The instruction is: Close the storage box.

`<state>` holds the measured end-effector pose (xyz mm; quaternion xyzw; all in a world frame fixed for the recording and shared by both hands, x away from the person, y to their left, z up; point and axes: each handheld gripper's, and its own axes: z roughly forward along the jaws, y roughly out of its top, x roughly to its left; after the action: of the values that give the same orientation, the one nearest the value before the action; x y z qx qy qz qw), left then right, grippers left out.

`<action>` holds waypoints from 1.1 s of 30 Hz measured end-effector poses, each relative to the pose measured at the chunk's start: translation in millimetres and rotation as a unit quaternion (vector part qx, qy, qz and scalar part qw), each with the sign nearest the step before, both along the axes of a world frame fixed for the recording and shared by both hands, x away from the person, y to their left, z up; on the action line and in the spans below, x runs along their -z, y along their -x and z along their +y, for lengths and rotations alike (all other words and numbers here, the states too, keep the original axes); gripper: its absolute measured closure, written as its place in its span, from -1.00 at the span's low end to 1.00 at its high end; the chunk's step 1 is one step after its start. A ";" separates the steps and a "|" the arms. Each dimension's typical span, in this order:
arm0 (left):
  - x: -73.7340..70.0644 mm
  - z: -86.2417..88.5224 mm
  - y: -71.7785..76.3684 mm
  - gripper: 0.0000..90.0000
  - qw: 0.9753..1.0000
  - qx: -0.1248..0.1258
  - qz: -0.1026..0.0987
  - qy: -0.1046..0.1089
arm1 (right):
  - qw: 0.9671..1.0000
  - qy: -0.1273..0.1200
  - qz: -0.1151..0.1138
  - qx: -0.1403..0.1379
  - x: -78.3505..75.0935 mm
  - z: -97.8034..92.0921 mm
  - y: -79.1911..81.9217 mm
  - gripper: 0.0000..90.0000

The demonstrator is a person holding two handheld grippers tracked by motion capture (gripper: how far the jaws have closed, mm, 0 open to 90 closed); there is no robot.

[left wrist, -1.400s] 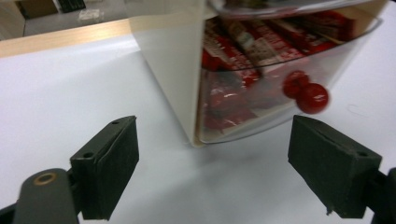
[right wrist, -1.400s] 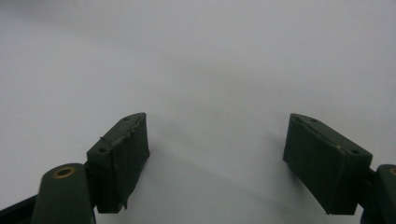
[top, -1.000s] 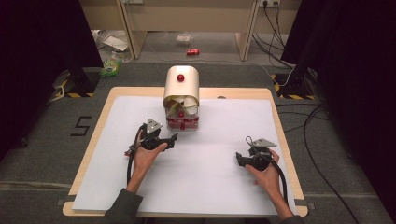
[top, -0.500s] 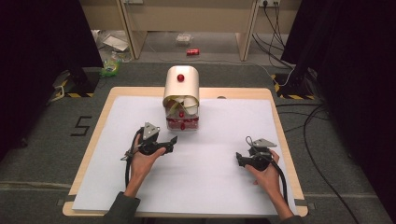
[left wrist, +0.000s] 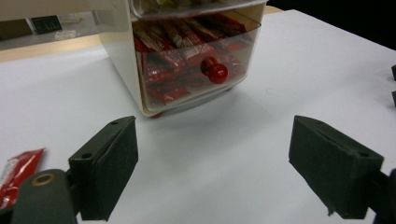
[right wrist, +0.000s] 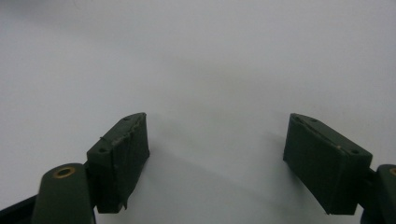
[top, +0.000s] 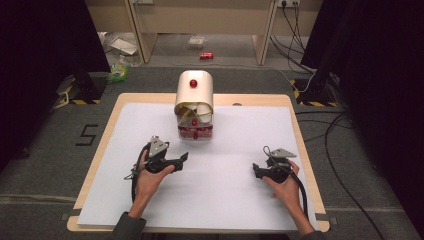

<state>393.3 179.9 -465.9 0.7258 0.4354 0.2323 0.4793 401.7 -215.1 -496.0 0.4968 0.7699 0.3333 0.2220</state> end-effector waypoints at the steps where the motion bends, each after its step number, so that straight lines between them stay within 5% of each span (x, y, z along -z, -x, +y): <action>1: 0.9 0.2 0.8 -0.66 1.000 0.000 0.001 0.001 | 1.000 0.000 0.000 0.000 0.0 0.0 0.0 -0.50; 20: 4.0 -12.5 29.0 -0.66 0.999 0.033 -0.005 -0.010 | 1.000 0.002 0.000 0.001 0.0 0.3 0.1 -0.50; 33: 19.2 3.8 45.1 -0.66 0.999 0.028 0.001 -0.020 | 1.000 0.001 -0.001 0.001 0.0 0.3 0.2 -0.50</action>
<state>348.2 183.6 -485.0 0.7473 0.4107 0.2264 0.4707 401.5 -214.8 -496.0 0.4972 0.7697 0.3323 0.2236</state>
